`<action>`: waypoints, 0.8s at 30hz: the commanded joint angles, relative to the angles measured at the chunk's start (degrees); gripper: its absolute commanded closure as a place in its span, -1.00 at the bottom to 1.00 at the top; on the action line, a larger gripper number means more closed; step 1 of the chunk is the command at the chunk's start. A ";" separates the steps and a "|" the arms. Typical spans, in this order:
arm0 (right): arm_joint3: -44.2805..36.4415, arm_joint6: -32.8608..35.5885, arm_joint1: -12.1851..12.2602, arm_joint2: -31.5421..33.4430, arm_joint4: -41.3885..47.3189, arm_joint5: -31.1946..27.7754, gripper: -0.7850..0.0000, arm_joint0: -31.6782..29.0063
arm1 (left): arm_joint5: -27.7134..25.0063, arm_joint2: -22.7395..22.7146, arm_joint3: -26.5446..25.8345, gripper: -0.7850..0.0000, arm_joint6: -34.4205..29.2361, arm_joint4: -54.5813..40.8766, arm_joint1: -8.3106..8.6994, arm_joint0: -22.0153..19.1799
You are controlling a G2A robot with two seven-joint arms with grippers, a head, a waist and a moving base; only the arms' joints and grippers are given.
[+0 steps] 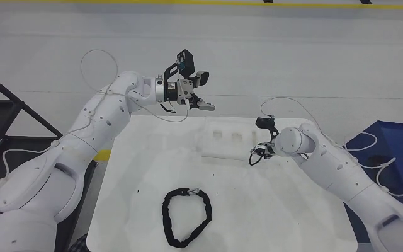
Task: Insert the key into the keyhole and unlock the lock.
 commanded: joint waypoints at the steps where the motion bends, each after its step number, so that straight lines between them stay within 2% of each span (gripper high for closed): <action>1: 0.10 -0.56 -0.34 -0.04 -0.59 0.20 0.08 -0.11 | 0.00 0.00 0.00 -1.00 0.00 0.00 0.00 0.00; 7: 0.98 -0.52 -1.62 -0.69 -2.06 1.26 0.09 -0.14 | 0.00 0.00 0.00 -1.00 0.00 0.00 0.00 0.00; 21: 5.06 -1.22 -3.78 -0.05 -3.86 3.25 0.48 -0.36 | 0.00 0.00 0.00 -1.00 0.00 0.00 0.00 0.00; 24: 5.59 -1.50 -4.18 0.22 -4.07 3.32 0.62 -0.48 | 0.00 0.00 0.00 -1.00 0.00 0.00 0.00 0.00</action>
